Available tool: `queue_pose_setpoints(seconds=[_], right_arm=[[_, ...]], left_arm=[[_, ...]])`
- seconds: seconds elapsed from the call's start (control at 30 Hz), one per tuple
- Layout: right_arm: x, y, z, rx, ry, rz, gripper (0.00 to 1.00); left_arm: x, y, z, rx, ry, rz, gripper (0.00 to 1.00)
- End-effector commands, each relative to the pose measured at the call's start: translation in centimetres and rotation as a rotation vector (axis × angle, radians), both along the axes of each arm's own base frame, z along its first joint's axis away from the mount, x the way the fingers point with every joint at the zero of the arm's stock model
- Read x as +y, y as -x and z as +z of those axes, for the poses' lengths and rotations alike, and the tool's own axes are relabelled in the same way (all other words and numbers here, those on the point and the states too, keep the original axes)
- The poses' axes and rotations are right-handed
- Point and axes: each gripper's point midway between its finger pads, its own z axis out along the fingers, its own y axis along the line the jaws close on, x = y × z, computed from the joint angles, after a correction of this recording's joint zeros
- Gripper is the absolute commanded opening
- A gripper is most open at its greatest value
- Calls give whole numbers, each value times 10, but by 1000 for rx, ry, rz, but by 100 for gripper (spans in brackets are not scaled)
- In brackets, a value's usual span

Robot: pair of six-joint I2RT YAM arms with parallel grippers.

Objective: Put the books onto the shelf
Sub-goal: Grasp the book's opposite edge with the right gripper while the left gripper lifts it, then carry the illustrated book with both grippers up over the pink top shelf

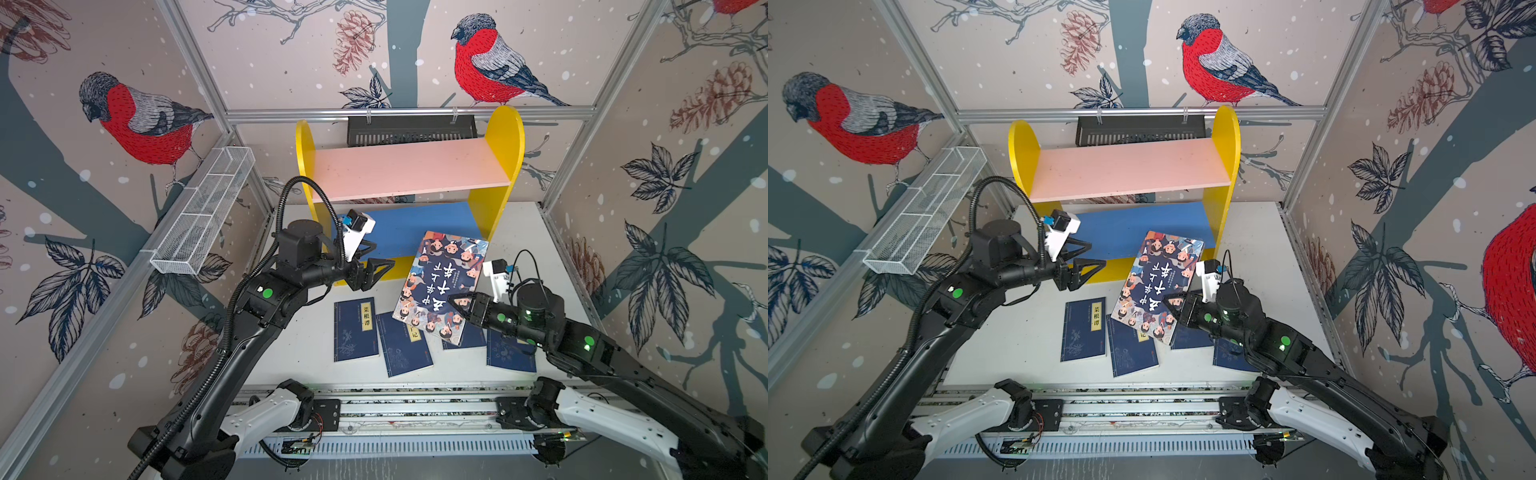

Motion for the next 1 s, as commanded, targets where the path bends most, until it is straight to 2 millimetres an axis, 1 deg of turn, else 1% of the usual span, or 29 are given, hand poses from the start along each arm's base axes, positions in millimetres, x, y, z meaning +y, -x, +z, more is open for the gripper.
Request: queue_pose_setpoints(seconds=[0.0, 0.13, 0.2, 0.3, 0.37, 0.47, 0.63, 0.7, 0.87, 0.97], right_arm=[[13, 5, 62, -194, -85, 94, 3], [21, 14, 102, -287, -106, 181, 3], [23, 15, 124, -334, -113, 198, 3], [22, 13, 154, -391, -130, 191, 3], [22, 8, 168, -411, -137, 176, 3], [21, -4, 185, -436, -162, 141, 3], [10, -31, 208, -460, -227, 43, 3], [6, -38, 219, -478, -265, 28, 3], [6, -60, 238, -487, -334, -12, 2], [8, -69, 248, -490, -394, -36, 2]], left_arm=[[8, 6, 12, 5, 28, 13, 73], [14, 3, 18, 18, 76, 22, 73], [13, 6, 21, 15, 98, -21, 73], [14, 6, 27, 18, 118, -28, 73], [18, 5, 32, 17, 130, -21, 73], [23, 6, 36, 15, 152, -13, 73], [28, 6, 40, 18, 174, -2, 73], [30, 7, 41, 18, 184, 0, 73], [32, 8, 37, 25, 208, 3, 73], [32, 8, 33, 39, 231, 1, 73]])
